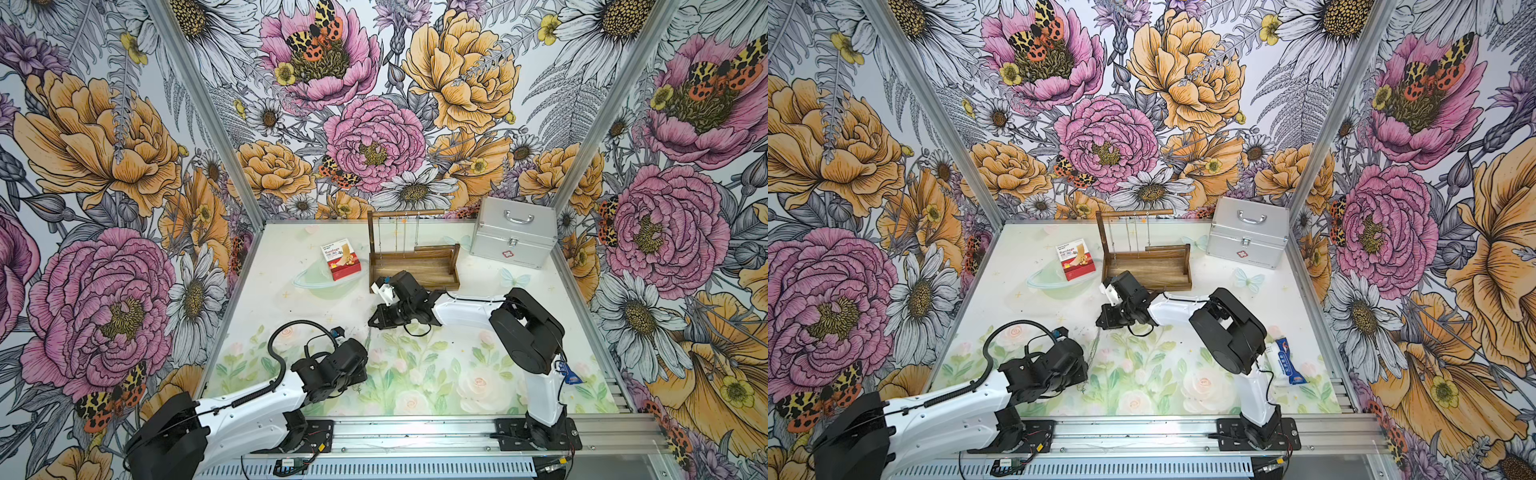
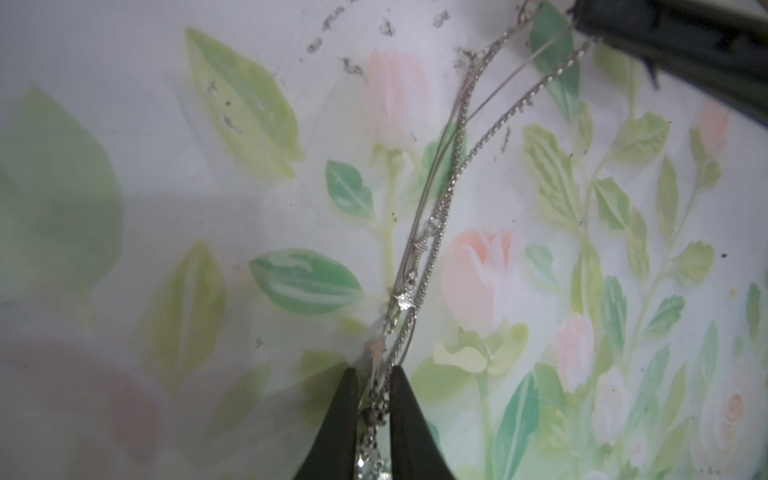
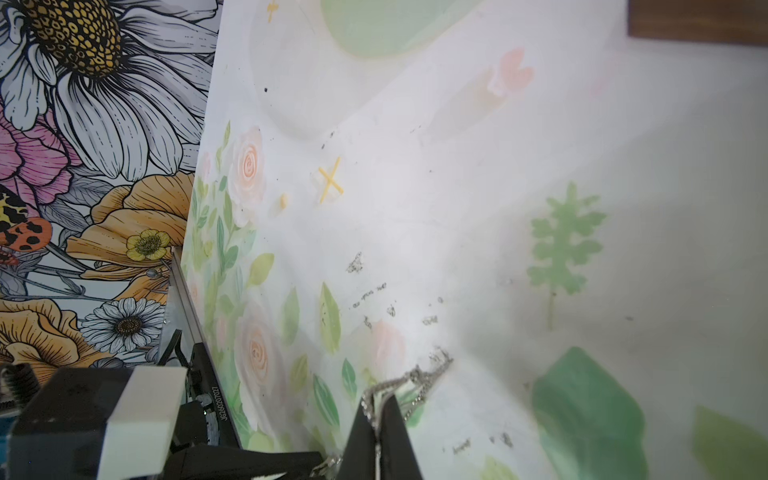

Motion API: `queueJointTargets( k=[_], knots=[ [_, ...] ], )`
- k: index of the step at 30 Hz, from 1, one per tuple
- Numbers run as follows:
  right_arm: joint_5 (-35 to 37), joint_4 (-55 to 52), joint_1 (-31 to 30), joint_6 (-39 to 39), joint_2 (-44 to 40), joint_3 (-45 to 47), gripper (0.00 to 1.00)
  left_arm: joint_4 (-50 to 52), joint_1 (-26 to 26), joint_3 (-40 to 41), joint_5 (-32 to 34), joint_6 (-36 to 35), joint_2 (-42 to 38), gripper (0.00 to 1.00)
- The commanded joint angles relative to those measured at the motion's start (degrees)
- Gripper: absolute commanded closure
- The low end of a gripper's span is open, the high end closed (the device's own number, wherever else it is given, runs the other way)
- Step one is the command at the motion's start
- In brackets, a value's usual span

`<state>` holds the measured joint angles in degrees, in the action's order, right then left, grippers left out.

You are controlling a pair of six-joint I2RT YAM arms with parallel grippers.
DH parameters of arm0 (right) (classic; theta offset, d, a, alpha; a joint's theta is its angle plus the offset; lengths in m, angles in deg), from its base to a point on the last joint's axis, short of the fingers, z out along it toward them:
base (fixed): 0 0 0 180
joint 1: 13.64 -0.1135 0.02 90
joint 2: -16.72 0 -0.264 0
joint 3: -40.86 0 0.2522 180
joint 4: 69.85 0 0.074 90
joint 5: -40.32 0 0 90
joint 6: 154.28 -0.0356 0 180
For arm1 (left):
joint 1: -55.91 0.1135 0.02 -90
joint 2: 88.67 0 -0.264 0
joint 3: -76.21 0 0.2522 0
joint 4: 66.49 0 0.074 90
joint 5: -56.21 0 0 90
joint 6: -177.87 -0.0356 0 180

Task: Take the necklace off the jewelry display stand
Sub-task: Place the necklace at the center of the board.

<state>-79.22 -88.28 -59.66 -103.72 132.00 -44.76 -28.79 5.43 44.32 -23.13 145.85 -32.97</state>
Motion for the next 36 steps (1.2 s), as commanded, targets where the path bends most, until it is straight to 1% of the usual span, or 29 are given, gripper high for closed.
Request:
queueJointTargets(
  k=[1,7,11,14,17,20,24,28,30,36],
  knots=[
    [1.11,-0.77,0.27,0.36,1.19,-1.80,1.00,1.95,0.81,-0.15,-0.09,-1.77,0.37,0.77],
    [1.66,-0.95,0.32,0.33,1.30,-1.89,1.00,2.30,1.08,-0.23,0.17,-2.66,-2.49,0.64],
    [2.12,-1.19,0.32,0.39,1.46,-2.11,1.00,2.19,1.09,-1.12,-0.63,-5.32,-4.43,0.61],
    [2.43,-1.50,0.32,0.42,1.65,-2.39,1.00,2.15,1.12,-2.26,-2.80,-8.24,-5.37,0.61],
    [2.73,-1.85,0.32,0.37,1.87,-2.72,1.00,2.16,1.15,-3.34,-4.37,-10.41,-5.63,0.64],
    [3.10,-2.09,0.29,0.23,2.04,-2.85,1.00,2.10,1.19,-4.18,-5.71,-10.91,-4.51,0.71],
    [2.99,-2.18,0.33,0.04,2.40,-3.16,1.00,1.48,1.18,-4.72,-7.52,-11.04,-1.00,0.78],
    [2.87,-2.34,0.32,-0.11,2.84,-3.55,1.00,0.82,1.10,-4.90,-7.68,-11.13,2.37,0.87],
    [2.81,-2.33,1.81,-0.26,3.10,-3.79,1.00,0.43,0.98,-4.52,-7.67,-11.04,3.40,0.88],
    [2.67,-2.81,2.16,-0.34,3.98,-4.60,1.00,-0.30,1.00,-3.12,-9.07,-11.39,6.27,0.89]
  ],
)
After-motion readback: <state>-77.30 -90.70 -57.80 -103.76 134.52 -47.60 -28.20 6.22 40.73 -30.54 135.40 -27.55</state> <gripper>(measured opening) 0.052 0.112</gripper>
